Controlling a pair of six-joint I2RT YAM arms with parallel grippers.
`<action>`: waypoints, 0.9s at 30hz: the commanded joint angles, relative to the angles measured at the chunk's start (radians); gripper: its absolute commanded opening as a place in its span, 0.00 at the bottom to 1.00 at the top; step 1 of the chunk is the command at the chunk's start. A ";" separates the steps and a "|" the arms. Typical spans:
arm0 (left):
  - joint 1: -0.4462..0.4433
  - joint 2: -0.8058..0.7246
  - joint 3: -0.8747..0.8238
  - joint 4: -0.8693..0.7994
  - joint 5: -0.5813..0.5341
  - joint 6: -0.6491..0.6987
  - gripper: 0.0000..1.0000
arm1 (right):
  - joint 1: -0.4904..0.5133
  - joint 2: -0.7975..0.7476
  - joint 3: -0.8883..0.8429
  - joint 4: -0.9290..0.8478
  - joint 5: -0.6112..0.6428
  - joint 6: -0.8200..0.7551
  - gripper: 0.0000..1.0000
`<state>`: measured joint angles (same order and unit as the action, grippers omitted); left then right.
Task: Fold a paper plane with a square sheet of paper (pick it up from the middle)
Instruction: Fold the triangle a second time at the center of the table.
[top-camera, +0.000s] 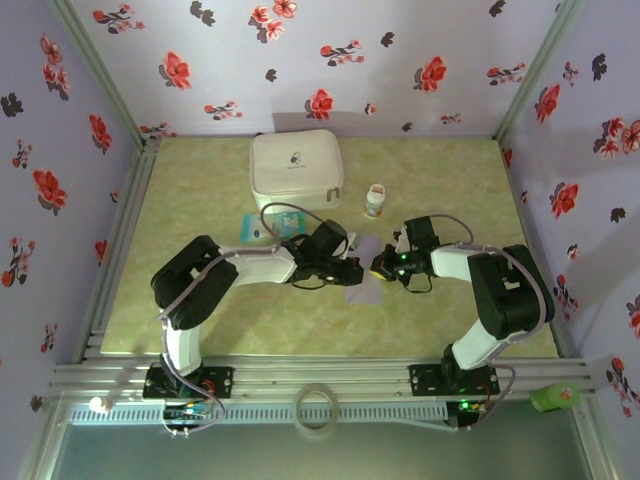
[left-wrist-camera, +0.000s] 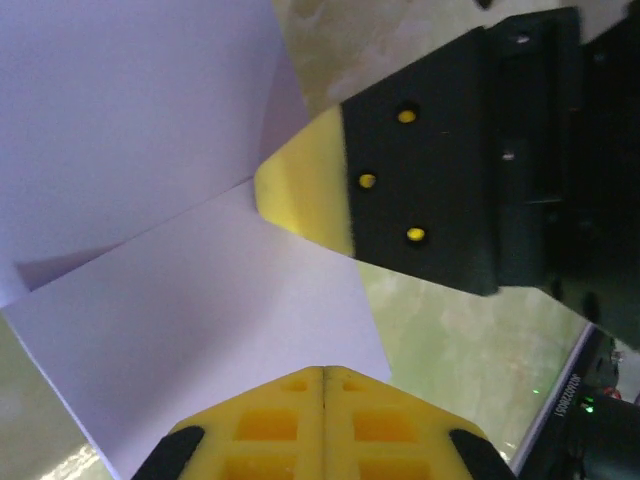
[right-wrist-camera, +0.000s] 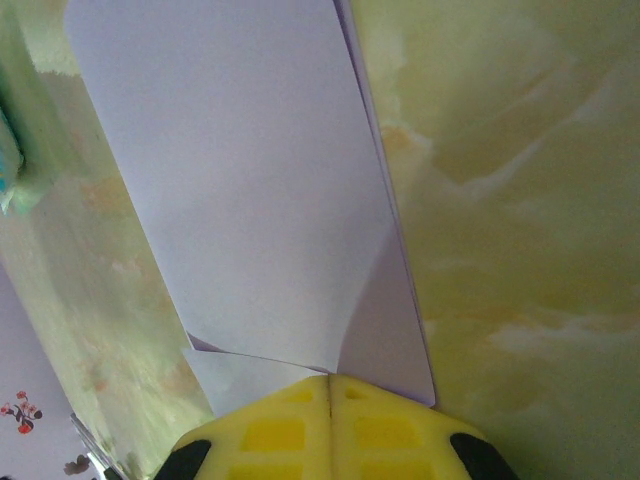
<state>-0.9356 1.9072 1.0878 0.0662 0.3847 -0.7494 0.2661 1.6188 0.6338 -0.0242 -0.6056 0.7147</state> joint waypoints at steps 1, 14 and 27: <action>0.008 0.038 -0.005 -0.023 -0.009 0.011 0.00 | -0.017 0.008 -0.002 -0.082 0.072 0.005 0.00; 0.009 0.041 -0.137 0.046 -0.024 -0.028 0.00 | 0.024 -0.104 0.024 -0.106 -0.036 0.003 0.02; 0.011 0.040 -0.129 0.010 -0.029 -0.007 0.00 | 0.087 -0.002 -0.013 -0.105 0.005 -0.027 0.00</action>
<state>-0.9302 1.9285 0.9794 0.1680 0.3927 -0.7681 0.3607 1.5761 0.6365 -0.1074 -0.6243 0.7128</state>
